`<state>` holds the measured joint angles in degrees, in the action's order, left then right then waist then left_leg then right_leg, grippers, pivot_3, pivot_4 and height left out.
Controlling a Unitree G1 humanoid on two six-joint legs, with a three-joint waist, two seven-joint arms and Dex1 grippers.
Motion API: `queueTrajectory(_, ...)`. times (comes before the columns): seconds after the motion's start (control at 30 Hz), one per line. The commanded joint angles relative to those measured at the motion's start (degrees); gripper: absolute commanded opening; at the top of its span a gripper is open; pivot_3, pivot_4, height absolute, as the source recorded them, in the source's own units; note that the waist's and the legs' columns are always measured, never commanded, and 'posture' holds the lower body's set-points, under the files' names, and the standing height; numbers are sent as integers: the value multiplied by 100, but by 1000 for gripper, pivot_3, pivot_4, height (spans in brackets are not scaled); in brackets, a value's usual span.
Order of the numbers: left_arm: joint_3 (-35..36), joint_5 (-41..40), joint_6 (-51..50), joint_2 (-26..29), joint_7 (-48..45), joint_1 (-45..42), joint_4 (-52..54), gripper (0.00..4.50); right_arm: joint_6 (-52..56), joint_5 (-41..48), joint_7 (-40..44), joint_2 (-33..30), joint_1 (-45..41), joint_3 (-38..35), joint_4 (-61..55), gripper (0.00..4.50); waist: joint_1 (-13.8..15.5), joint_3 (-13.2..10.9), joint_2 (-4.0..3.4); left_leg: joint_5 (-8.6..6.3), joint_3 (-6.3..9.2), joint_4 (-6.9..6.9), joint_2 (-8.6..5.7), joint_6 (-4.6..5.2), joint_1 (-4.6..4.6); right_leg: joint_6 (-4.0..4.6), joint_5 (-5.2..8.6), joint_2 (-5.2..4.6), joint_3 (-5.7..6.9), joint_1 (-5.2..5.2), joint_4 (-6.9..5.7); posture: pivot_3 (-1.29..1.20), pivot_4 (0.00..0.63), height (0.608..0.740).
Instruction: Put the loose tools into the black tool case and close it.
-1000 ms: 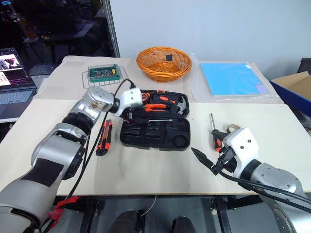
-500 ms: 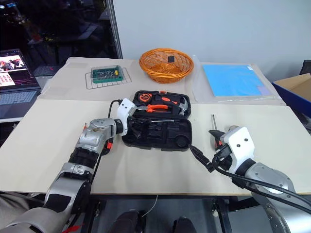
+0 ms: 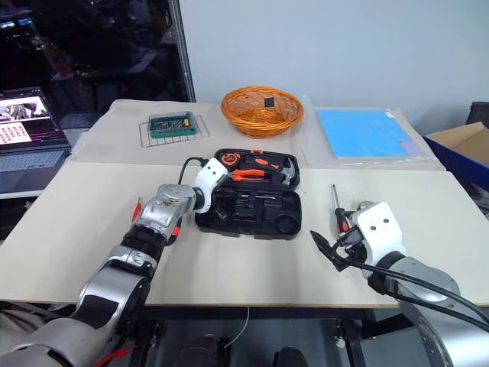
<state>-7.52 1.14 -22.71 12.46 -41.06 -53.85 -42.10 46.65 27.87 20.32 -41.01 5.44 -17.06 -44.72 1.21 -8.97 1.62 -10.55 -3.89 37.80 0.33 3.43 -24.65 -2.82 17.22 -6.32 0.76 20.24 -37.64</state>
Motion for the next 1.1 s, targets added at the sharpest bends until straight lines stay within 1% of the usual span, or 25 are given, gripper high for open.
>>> queueTrajectory(0.03,170,-573,-143,-134,-494,426,766,38,100,140,10,64,-32,-491,75,4500,-6,0,0,0,0,0,0,0,-7,0,-2,-2,-1,-3,0,0,150,740)
queueTrajectory(0.13,435,-1359,-117,-102,-1002,1089,2445,38,761,-150,-198,-307,-261,-380,354,4500,-46,0,-2,-2,-2,0,0,4,-37,2,-3,-11,-5,20,0,0,150,740)
queueTrajectory(0.17,500,-1561,-138,-120,-1087,1233,2772,38,878,-148,-191,-364,-334,-359,461,4500,-51,-1,1,-2,-1,0,-1,6,-60,4,-3,-15,-3,41,1,0,150,740)
queueTrajectory(0.2,521,-1814,-567,60,-1258,1365,3249,38,1027,-125,-195,-381,-601,-237,763,4500,-50,-1,1,-2,-2,2,0,6,-82,7,-6,-23,-5,67,0,0,150,740)
queueTrajectory(0.27,498,-2149,-1207,404,-1470,1556,3994,554,1365,-111,-203,-399,-1111,20,1326,4500,-76,-3,1,1,-3,5,2,5,-105,11,-9,-23,-6,93,-4,0,150,740)
queueTrajectory(0.3,438,-2275,-1424,562,-1556,1644,4349,721,1467,-140,-185,-415,-1341,127,1619,4500,-112,-2,-2,2,-3,4,4,2,-105,13,-10,-19,-8,95,-8,0,150,740)
queueTrajectory(0.4,335,-2670,-1918,1061,-1816,1860,5170,1945,1766,-208,-181,-326,-2100,429,2455,4500,-170,-4,-24,3,-4,-1,8,1,-84,20,-10,3,-12,82,-9,0,150,740)
queueTrajectory(0.47,276,-2892,-2188,1275,-1861,1967,5639,2494,1788,-250,-18,-350,-2476,620,2967,4500,-173,-6,-36,3,-7,-1,3,2,-83,19,-10,1,-14,80,-8,0,150,740)
queueTrajectory(0.57,297,-3220,-2575,1619,-1916,2081,6171,3545,1889,-203,198,-172,-3095,900,3715,4500,-165,-9,-35,4,-8,0,-2,4,-87,16,-11,4,-14,82,-5,0,150,740)
queueTrajectory(0.6,297,-3281,-2627,1716,-1918,2118,6275,3813,1897,-235,266,-140,-3244,1020,3926,4500,-167,-10,-37,4,-9,1,-2,4,-88,16,-11,9,-15,83,-5,0,150,740)
queueTrajectory(0.63,299,-3324,-2654,1767,-1872,2159,6346,4190,1864,-301,330,-143,-3337,1156,4097,4500,-165,-10,-37,4,-8,0,-2,5,-88,16,-11,10,-15,84,-4,0,150,740)
queueTrajectory(0.67,311,-3358,-2684,1787,-1797,2194,6392,4190,1804,-385,384,-164,-3400,1284,4234,4500,-156,-11,-38,4,-8,0,-2,5,-87,16,-11,12,-16,83,-5,0,150,740)
queueTrajectory(0.7,324,-3384,-2706,1802,-1721,2227,6425,4298,1768,-444,411,-168,-3457,1364,4354,3986,-139,-11,-38,4,-8,0,-2,5,-88,15,-11,13,-15,83,-4,0,150,740)
queueTrajectory(0.83,438,-3509,-2714,1907,-1532,2478,6579,4298,1535,-766,571,-301,-3642,1744,4666,2805,-125,-12,-39,2,-9,0,-7,8,-91,14,-10,11,-17,84,-2,0,150,740)
queueTrajectory(0.87,461,-3529,-2701,1937,-1517,2542,6612,4298,1482,-821,610,-330,-3654,1786,4688,2290,-127,-12,-40,2,-10,0,-7,8,-90,13,-11,11,-19,85,-2,0,150,740)
queueTrajectory(0.9,482,-3552,-2681,1969,-1511,2602,6648,4298,1428,-884,636,-353,-3657,1815,4689,2016,-131,-12,-40,2,-10,0,-7,8,-90,13,-11,11,-19,85,-2,0,150,740)
queueTrajectory(0.93,509,-3558,-2635,1988,-1472,2667,6683,4298,1386,-925,685,-396,-3644,1838,4651,1606,-132,-12,-40,2,-10,0,-6,8,-90,13,-11,12,-18,86,-3,0,150,740)
queueTrajectory(1.0,589,-3448,-2371,2007,-1347,2827,6732,4298,1253,-970,850,-557,-3563,1855,4354,1065,-131,-14,-43,2,-10,0,-4,7,-90,13,-11,13,-18,87,-4,0,150,740)
queueTrajectory(1.07,1071,-3715,-1994,1664,-1150,3112,6701,4298,918,-833,1263,-783,-3507,1680,3791,1034,-124,-23,-56,2,-10,0,-4,7,-91,13,-11,11,-19,88,-3,0,150,740)
queueTrajectory(1.1,1111,-3690,-1919,1801,-1240,3227,6727,4298,740,-864,1400,-893,-3516,1685,3619,1033,-120,-26,-61,1,-10,-1,-5,8,-93,13,-11,7,-22,90,-1,0,150,740)
